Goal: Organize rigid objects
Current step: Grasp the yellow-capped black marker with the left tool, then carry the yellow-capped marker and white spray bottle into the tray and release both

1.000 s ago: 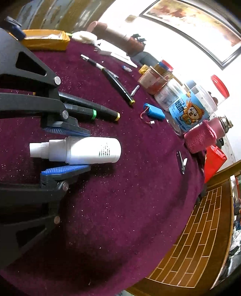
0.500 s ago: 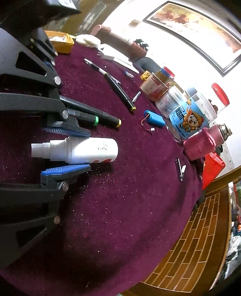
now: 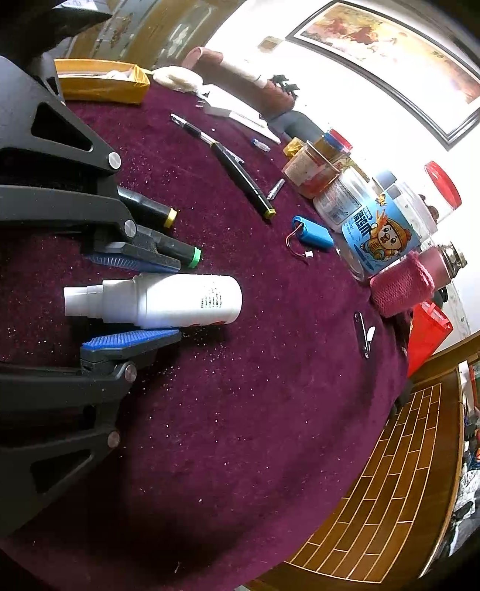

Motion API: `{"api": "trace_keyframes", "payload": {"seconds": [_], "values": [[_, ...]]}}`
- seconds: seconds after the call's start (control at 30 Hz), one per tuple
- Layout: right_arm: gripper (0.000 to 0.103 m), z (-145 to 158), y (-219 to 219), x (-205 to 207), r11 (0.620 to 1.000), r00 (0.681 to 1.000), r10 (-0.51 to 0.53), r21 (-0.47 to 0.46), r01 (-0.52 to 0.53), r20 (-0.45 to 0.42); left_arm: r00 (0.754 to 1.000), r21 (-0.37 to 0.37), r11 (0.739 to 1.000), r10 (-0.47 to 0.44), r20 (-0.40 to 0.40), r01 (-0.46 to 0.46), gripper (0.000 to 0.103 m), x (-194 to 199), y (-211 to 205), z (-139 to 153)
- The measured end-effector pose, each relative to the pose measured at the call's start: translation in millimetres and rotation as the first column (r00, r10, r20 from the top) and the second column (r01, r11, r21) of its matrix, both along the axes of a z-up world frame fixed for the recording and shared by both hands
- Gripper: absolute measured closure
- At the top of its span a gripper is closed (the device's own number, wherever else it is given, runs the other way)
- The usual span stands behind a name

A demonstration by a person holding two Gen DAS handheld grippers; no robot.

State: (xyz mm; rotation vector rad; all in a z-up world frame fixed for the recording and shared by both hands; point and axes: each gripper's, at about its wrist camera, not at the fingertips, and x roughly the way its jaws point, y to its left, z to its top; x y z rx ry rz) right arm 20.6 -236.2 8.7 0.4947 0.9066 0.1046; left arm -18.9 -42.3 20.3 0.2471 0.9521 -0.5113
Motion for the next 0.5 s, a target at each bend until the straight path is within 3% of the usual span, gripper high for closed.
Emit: {"api": "trace_keyframes", "payload": {"seconds": [0.23,0.33,0.37,0.5], "values": [[0.075,1,4,1,1.000,1.000,0.005,-0.027,-0.005,0.002,0.999,0.012,1.000,0.020,0.045,-0.021,0.084,16,-22,-3],[0.075,1,7,1,0.999,1.000,0.006,-0.051,-0.005,0.003,0.996,-0.023,0.999,0.037,0.079,-0.036,0.084,17,-22,-6],[0.074,2,9,1,0.998,1.000,0.006,-0.067,-0.005,0.004,0.996,-0.024,0.999,0.037,0.082,-0.035,0.089,18,-22,-5],[0.067,4,25,3,0.987,1.000,0.023,-0.162,-0.022,0.004,0.999,-0.107,0.993,0.044,0.027,-0.041,0.092,16,-6,-2]]}}
